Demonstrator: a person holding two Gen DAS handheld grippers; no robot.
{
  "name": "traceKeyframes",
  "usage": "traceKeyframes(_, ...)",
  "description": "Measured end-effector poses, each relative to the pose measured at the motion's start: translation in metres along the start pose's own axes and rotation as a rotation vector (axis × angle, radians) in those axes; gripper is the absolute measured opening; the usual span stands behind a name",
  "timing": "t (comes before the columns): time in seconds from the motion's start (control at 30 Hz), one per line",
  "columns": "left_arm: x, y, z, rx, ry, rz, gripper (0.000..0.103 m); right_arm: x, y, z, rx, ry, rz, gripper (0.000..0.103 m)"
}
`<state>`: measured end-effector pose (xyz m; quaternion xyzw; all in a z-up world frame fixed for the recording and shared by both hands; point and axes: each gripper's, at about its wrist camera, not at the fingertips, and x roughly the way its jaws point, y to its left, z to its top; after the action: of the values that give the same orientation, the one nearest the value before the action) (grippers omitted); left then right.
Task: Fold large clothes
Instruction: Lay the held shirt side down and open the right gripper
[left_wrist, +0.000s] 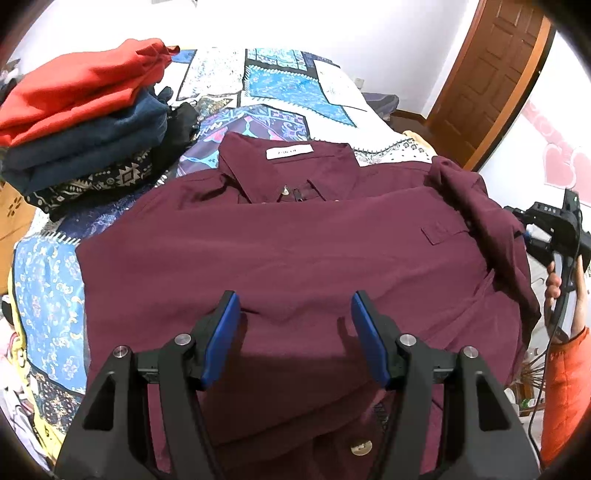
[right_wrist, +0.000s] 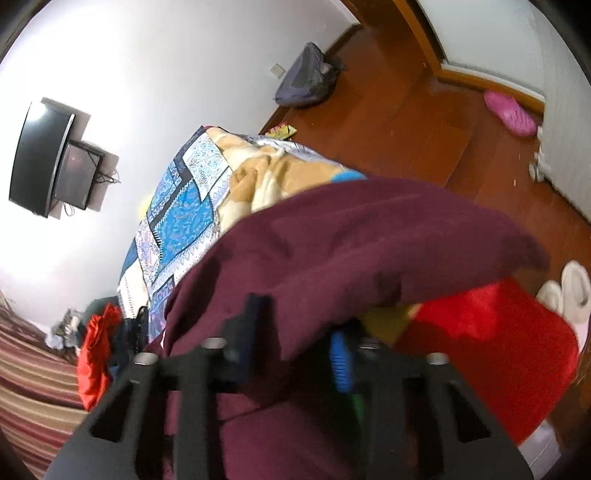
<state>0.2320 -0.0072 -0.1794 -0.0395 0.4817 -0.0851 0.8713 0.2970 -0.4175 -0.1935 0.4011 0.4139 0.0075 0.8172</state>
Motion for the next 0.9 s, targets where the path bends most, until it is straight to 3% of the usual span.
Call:
traceKeyframes(0.1, -0.007, -0.001, 0.001, 0.016, -0.024, 0.014, 0.061, -0.016, 0.024, 0.000, -0.111, -0.062, -0.048, 0.014)
traceKeyframes(0.2, -0.016, -0.001, 0.001, 0.032, -0.049, 0.031, 0.061, -0.033, 0.057, -0.001, -0.220, -0.112, -0.039, 0.011)
traceKeyframes(0.33, -0.029, 0.000, 0.001, 0.043, -0.085, 0.048, 0.061, -0.063, 0.117, -0.014, -0.401, -0.169, 0.025, 0.010)
traceKeyframes(0.47, -0.044, 0.001, -0.002, 0.066, -0.128, 0.069, 0.061, -0.082, 0.188, -0.045, -0.600, -0.160, 0.148, 0.010)
traceKeyframes(0.63, -0.058, 0.004, -0.008, 0.085, -0.167, 0.102, 0.068, -0.067, 0.251, -0.105, -0.793, -0.029, 0.272, 0.010)
traceKeyframes(0.73, -0.066, 0.010, -0.015, 0.086, -0.188, 0.119, 0.070, -0.036, 0.267, -0.147, -0.887, 0.077, 0.267, 0.010)
traceKeyframes(0.9, -0.069, 0.025, -0.023, 0.050, -0.168, 0.122, 0.070, 0.039, 0.252, -0.197, -0.938, 0.374, 0.186, 0.014)
